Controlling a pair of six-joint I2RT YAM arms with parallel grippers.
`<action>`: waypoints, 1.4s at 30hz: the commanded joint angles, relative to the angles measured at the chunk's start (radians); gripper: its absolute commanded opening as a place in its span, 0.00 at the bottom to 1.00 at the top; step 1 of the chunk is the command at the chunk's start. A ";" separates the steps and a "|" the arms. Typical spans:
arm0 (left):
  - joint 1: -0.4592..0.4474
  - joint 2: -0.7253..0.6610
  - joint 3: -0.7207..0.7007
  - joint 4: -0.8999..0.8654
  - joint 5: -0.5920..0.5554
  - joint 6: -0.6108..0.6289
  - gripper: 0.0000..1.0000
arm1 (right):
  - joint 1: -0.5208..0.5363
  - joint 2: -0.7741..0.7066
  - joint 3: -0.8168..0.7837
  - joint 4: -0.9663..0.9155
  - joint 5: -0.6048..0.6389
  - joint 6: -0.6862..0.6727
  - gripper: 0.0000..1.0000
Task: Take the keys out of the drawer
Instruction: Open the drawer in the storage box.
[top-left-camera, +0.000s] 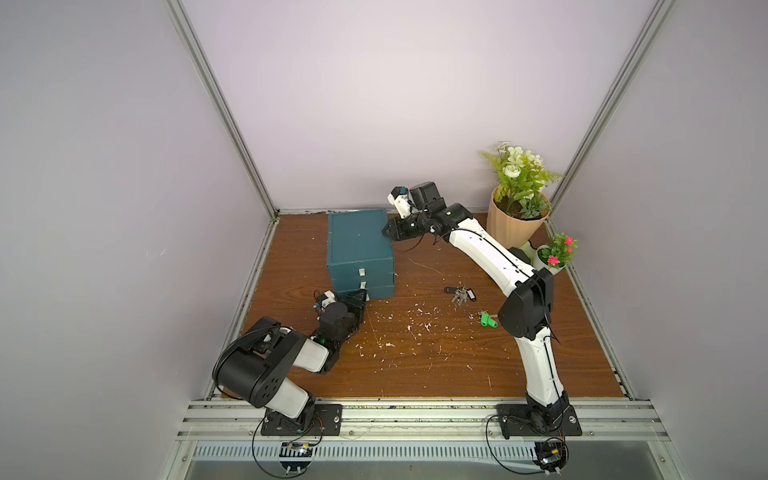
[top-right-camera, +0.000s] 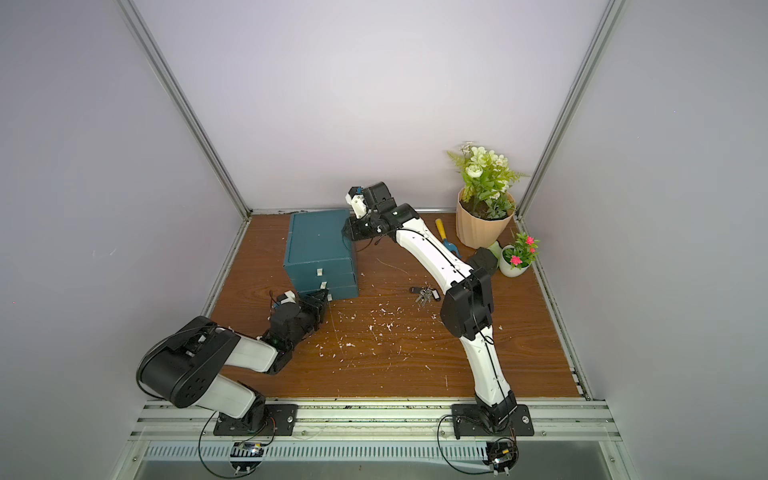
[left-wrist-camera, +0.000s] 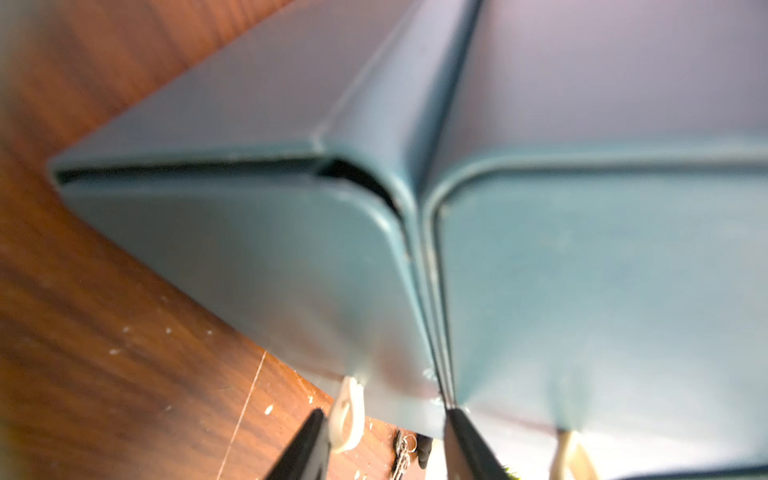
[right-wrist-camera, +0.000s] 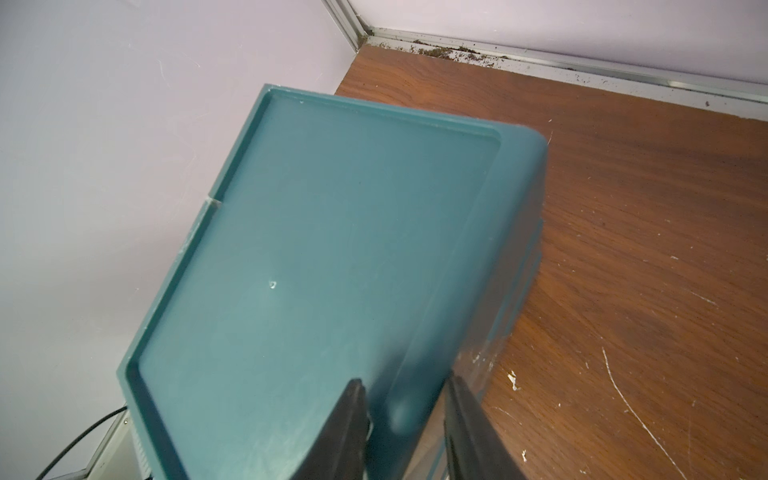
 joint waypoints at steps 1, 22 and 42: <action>0.012 0.017 0.026 0.015 0.012 0.029 0.39 | -0.011 -0.002 0.004 -0.048 0.000 -0.016 0.35; 0.012 0.100 0.041 0.076 0.044 0.061 0.02 | -0.009 -0.015 -0.009 -0.052 0.006 -0.015 0.34; -0.012 -0.040 -0.186 0.075 0.209 0.094 0.00 | 0.006 -0.037 -0.043 -0.043 0.018 -0.015 0.33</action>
